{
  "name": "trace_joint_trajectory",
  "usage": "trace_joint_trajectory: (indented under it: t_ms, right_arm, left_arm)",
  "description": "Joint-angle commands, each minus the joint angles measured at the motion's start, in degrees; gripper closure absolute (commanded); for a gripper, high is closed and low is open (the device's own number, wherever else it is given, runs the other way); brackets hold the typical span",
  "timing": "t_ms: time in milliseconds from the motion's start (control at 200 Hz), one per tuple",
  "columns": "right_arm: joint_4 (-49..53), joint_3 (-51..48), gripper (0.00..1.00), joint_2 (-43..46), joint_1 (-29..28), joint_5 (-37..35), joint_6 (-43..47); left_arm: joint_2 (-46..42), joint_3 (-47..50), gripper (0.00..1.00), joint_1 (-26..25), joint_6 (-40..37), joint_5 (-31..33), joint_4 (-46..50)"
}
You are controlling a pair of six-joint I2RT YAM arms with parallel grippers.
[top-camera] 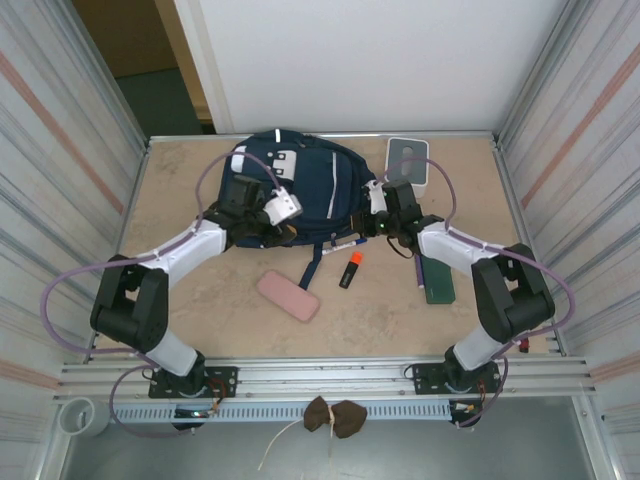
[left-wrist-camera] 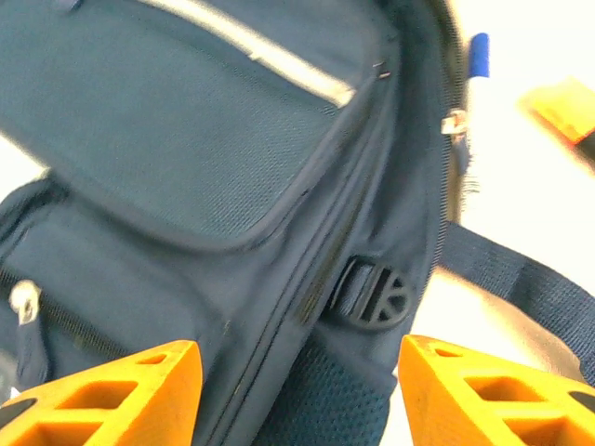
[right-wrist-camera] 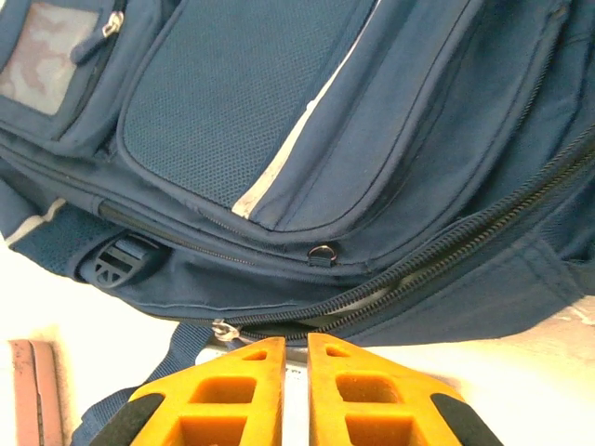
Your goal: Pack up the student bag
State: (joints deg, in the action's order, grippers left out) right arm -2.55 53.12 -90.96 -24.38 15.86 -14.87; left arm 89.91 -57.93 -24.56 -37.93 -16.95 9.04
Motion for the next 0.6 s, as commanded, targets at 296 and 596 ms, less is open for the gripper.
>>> trace_joint_trajectory:
  t_ms: [296,596]
  right_arm:
    - [0.35,-3.77,0.84,3.45,1.09,-0.83,-1.46]
    - [1.13,-5.2,0.69,6.02,1.22,-2.05,0.41]
  left_arm:
    - [9.51,-1.89,0.38,-6.45,-16.09,6.66,-4.06]
    - [15.13,-3.59,0.62,-6.96,-17.0,10.61,-7.94]
